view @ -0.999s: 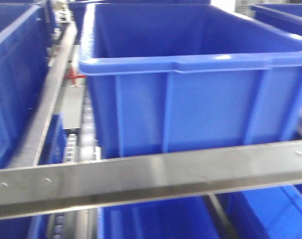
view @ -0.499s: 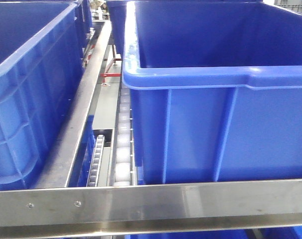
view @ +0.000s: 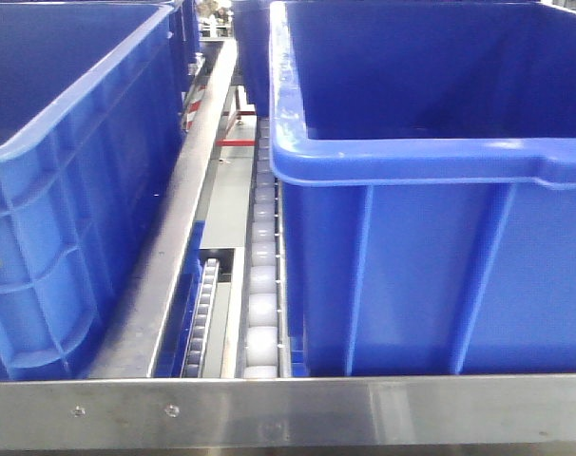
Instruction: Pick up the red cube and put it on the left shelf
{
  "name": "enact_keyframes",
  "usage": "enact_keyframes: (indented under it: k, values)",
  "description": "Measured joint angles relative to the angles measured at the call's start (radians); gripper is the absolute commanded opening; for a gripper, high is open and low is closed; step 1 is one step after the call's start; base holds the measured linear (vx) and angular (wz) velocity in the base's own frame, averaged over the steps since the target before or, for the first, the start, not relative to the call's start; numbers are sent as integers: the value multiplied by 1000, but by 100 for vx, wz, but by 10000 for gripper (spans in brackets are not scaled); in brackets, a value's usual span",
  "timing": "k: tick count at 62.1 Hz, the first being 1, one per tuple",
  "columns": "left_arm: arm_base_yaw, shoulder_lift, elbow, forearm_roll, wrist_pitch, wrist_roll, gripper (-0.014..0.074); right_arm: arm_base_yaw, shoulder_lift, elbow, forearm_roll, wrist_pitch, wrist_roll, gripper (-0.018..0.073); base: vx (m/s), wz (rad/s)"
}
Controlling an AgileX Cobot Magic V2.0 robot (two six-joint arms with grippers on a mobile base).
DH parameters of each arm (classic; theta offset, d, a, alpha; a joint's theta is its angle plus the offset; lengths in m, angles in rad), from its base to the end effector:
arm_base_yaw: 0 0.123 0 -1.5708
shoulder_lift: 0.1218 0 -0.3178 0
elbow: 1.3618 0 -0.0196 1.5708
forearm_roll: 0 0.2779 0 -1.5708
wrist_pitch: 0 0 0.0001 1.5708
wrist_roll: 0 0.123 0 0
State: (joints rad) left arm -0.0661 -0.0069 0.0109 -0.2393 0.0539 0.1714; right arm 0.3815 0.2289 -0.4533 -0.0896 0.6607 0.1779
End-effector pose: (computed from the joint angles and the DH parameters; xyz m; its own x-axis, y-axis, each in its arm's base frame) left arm 0.0823 -0.0070 0.2058 0.0254 -0.0693 -0.9973 0.0807 0.9945 -0.0671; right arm 0.0726 0.0218 0.2942 -0.3486 -0.0248 -0.9370 -0.2882 0.9541 0.0819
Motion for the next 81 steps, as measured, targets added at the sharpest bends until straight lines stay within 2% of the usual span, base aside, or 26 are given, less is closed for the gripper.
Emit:
enact_keyframes:
  k: [81]
  values:
    - [0, 0, 0, 0, 0, 0, 102, 0, 0, 0, 0, 0, 0, 58, 1, 1]
